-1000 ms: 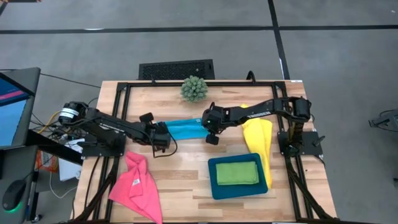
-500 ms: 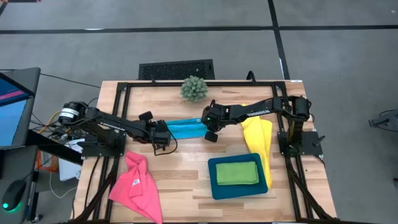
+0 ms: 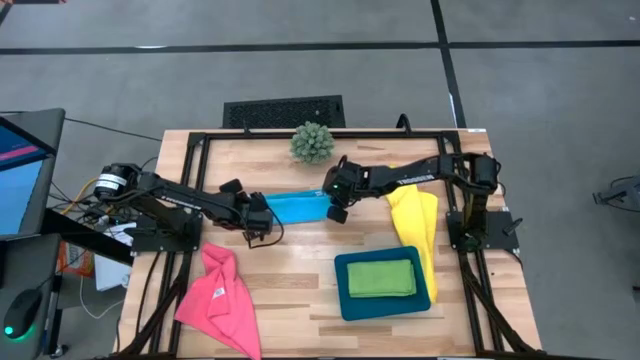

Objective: Fold microfiber towels
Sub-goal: Fold the blue microfiber cloth

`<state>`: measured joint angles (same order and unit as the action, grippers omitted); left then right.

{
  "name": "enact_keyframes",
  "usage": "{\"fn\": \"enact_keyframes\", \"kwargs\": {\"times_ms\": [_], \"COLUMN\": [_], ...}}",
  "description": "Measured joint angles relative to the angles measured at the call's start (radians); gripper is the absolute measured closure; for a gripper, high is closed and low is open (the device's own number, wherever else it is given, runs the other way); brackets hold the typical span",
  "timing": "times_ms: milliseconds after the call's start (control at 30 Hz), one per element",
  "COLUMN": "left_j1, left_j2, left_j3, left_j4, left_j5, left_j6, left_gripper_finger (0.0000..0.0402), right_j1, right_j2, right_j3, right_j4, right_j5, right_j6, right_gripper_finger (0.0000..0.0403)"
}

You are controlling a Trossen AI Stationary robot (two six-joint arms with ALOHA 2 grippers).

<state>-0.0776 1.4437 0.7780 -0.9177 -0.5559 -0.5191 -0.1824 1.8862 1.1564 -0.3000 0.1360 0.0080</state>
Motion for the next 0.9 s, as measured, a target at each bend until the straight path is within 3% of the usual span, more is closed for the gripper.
{"fn": "enact_keyframes", "kwargs": {"times_ms": [200, 400, 567, 733, 900], "left_j1": [0.0, -0.041, -0.104, -0.084, -0.045], "left_j2": [0.0, -0.066, -0.159, -0.145, -0.132], "left_j3": [0.0, 0.0, -0.032, -0.148, -0.254], "left_j4": [-0.017, 0.033, 0.286, 0.545, 0.62], "left_j5": [-0.007, -0.051, -0.138, -0.078, -0.082], "left_j6": [-0.073, -0.139, -0.122, -0.025, -0.094], "left_gripper_finger": [0.024, 0.0263, 0.0315, 0.0389, 0.039], "right_j1": [-0.016, 0.009, 0.047, 0.058, 0.047], "right_j2": [-0.018, -0.07, -0.068, -0.066, -0.065], "right_j3": [0.0, 0.002, -0.01, -0.075, -0.125], "right_j4": [-0.007, 0.02, 0.098, 0.202, 0.233], "right_j5": [0.0, -0.006, -0.007, -0.007, -0.007], "right_j6": [0.024, 0.016, 0.012, 0.028, 0.066], "right_gripper_finger": [0.0265, 0.0266, 0.0271, 0.0278, 0.0282]}}
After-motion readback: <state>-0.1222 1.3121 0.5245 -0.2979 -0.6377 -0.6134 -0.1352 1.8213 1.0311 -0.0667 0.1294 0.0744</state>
